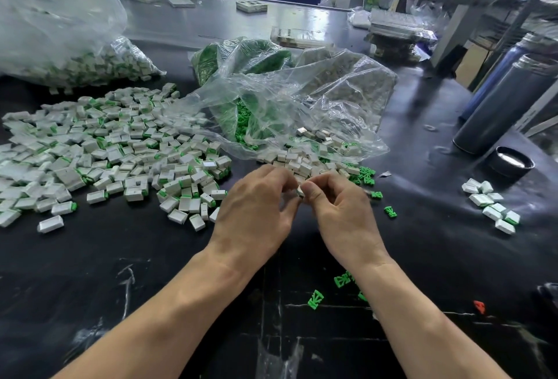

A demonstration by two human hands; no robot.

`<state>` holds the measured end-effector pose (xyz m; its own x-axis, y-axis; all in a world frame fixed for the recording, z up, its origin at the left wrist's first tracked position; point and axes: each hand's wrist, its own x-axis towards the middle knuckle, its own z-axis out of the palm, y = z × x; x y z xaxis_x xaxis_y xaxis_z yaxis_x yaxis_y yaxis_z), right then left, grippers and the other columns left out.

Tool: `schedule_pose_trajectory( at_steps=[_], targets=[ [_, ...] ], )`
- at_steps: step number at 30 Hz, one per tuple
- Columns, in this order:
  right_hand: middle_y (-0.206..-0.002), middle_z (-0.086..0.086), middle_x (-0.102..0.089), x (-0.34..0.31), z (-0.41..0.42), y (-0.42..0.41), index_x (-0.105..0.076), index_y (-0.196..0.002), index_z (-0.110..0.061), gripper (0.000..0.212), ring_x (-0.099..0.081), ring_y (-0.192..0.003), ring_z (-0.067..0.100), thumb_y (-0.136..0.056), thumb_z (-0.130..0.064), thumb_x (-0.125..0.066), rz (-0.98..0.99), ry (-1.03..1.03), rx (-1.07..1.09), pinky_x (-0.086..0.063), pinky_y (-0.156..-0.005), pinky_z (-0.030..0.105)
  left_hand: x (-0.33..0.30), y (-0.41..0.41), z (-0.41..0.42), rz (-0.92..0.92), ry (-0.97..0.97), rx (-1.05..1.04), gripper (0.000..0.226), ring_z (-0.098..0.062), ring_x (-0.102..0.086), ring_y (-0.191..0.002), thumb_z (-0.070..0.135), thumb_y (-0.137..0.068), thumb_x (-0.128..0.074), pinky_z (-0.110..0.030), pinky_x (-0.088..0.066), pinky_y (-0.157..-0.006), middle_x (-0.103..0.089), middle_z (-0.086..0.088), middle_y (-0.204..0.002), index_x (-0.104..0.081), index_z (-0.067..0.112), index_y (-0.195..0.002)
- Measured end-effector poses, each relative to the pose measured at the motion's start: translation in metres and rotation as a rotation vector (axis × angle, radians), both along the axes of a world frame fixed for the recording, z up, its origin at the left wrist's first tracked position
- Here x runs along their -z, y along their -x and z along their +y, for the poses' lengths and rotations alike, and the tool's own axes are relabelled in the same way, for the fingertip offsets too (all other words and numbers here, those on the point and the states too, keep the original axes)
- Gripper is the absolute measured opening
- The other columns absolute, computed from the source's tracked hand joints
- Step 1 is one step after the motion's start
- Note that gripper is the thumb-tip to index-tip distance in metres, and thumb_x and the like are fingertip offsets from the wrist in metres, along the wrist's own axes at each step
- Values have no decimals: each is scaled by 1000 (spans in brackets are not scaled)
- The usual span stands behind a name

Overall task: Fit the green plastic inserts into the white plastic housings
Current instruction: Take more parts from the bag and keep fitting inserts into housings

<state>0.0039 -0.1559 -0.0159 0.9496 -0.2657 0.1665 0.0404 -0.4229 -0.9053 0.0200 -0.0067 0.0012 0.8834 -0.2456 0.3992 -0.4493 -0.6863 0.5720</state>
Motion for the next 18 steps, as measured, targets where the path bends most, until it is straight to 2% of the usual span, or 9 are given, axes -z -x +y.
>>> schedule_pose_trajectory(
  at_steps=[2,4,6,7,9,14,18],
  targets=[
    [-78,-11,-71,0,-3,0,-71,-89,-28,11,-64,-75,1,-99,-29,-69,3,44,34,-48,-69,15,1,-4,4,-10,-187,-53,18,-15,-58,-103,36,-93,-69,-33,-45,-96,-62,8,-109,-68,29,-109],
    [-76,-13,-69,-1,-7,0,-71,-87,-28,12,-62,-73,-1,-99,-33,-69,19,104,85,-45,-64,12,1,-10,10,18,-384,-125,23,-18,-55,-111,37,-97,-62,-36,-38,-101,-60,6,-114,-65,30,-118],
    [-78,-14,-69,-2,-12,0,-72,-90,-27,13,-63,-76,3,-98,-36,-69,48,178,151,-50,-71,22,-1,-16,16,62,-488,-192,25,-19,-54,-114,35,-99,-56,-37,-35,-102,-61,6,-117,-62,33,-123],
    [-81,-14,-70,-3,-14,-1,-72,-92,-27,13,-65,-80,8,-98,-37,-68,67,216,181,-52,-75,30,-2,-19,19,83,-522,-219,25,-20,-54,-115,34,-100,-54,-38,-34,-102,-62,6,-117,-61,34,-124],
    [-83,-15,-69,-6,-18,-1,-73,-93,-28,13,-67,-86,16,-98,-38,-67,110,283,220,-54,-81,35,-4,-23,22,123,-588,-264,22,-21,-54,-116,36,-101,-52,-39,-34,-101,-62,5,-117,-62,35,-121],
    [-96,-10,-74,-10,-24,-3,-75,-94,-33,9,-68,-99,20,-96,-39,-68,240,456,260,-48,-83,32,-6,-30,29,201,-657,-329,21,-23,-53,-117,29,-98,-53,-40,-35,-102,-60,3,-117,-63,33,-116],
    [-99,-10,-75,-13,-28,-3,-77,-98,-34,10,-67,-100,20,-96,-40,-69,254,486,259,-45,-83,32,-4,-31,33,186,-690,-351,28,-25,-48,-118,23,-94,-52,-39,-34,-101,-54,1,-119,-62,31,-119]
  ],
)
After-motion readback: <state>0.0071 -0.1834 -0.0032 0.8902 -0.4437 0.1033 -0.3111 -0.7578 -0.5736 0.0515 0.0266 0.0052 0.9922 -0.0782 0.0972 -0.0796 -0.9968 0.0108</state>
